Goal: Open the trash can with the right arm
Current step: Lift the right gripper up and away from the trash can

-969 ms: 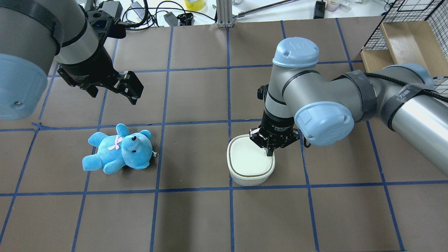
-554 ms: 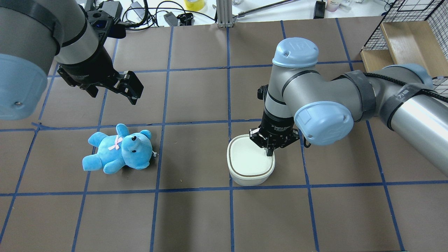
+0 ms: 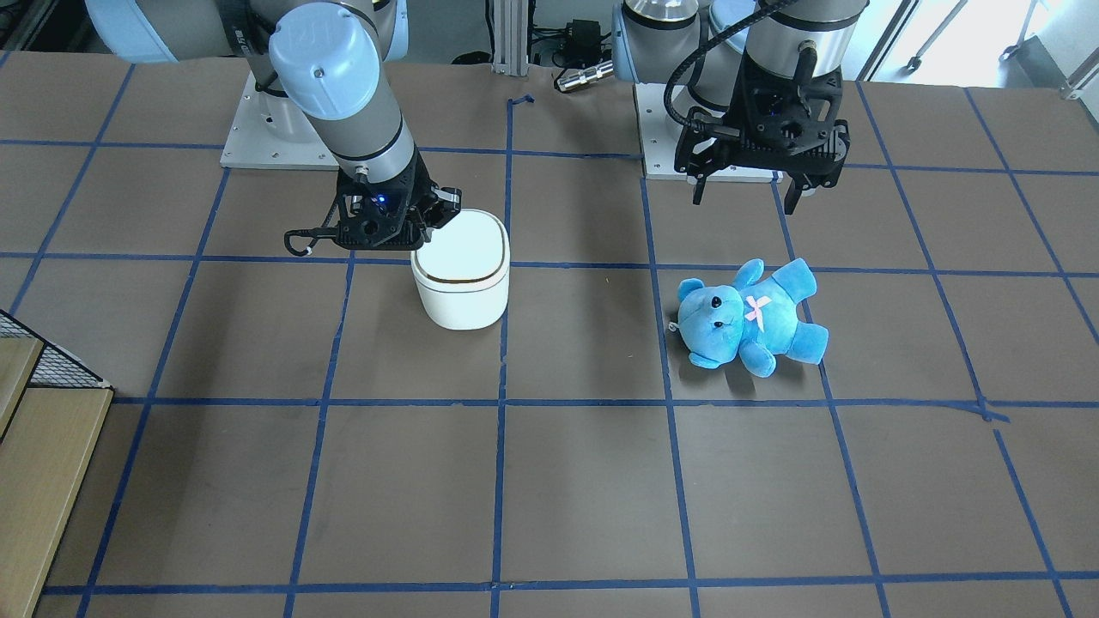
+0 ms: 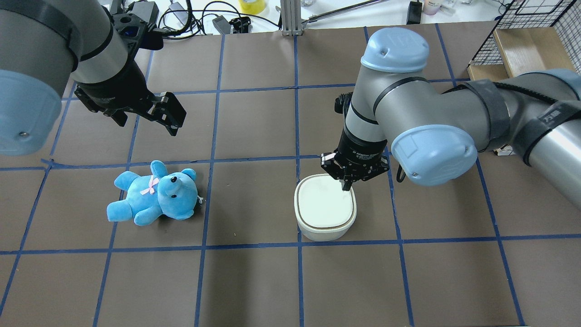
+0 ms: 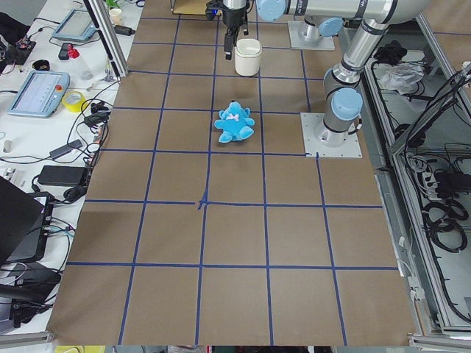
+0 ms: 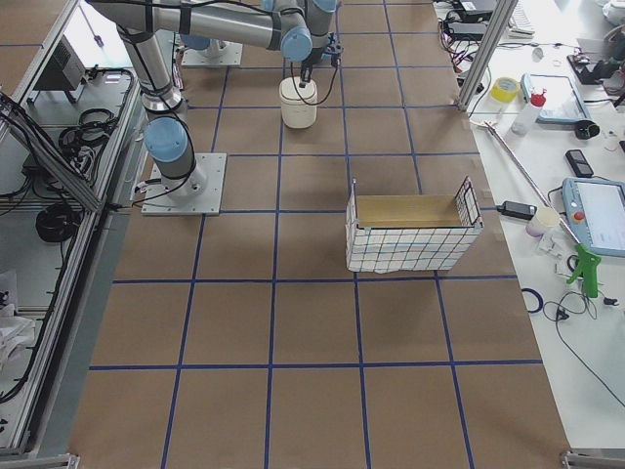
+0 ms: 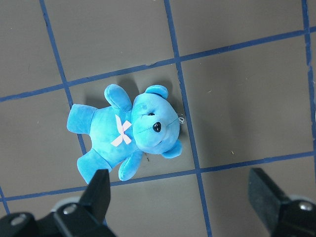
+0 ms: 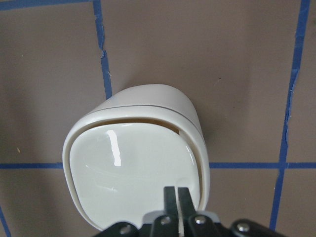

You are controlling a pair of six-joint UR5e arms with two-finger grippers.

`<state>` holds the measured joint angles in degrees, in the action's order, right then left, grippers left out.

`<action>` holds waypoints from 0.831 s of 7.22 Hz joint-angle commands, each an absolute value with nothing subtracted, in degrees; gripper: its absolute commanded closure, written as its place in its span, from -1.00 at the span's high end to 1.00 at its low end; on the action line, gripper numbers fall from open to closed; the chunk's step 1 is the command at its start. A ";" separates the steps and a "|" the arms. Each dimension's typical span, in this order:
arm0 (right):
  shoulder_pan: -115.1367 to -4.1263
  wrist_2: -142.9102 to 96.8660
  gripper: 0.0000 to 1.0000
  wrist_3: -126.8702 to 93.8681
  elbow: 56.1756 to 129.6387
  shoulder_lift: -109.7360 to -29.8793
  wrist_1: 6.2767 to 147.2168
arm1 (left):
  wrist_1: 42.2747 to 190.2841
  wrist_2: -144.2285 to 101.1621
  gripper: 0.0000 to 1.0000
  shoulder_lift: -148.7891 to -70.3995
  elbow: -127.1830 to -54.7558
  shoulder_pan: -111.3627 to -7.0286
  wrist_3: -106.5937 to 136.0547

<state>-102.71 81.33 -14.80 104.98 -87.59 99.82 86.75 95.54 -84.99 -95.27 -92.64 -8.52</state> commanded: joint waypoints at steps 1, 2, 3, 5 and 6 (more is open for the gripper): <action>-101.61 84.09 1.00 -14.94 100.13 -87.89 99.67 | 86.75 95.54 1.00 -84.99 -95.27 -92.64 -8.53; -101.34 88.03 1.00 -14.85 99.32 -87.89 99.67 | 86.75 95.54 1.00 -84.99 -95.27 -92.64 -8.53; -101.16 89.02 1.00 -14.77 99.23 -88.76 99.49 | 86.75 95.54 1.00 -84.99 -95.27 -92.64 -8.53; -96.01 88.95 1.00 -11.81 99.05 -91.31 97.31 | 86.75 95.54 1.00 -84.99 -95.27 -92.64 -8.53; -91.97 89.03 1.00 -5.77 98.27 -91.41 96.86 | 86.75 95.54 1.00 -84.99 -95.27 -92.64 -8.53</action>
<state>-96.45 88.91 -11.36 98.94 -90.75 97.88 86.75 95.54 -84.99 -95.27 -92.64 -8.53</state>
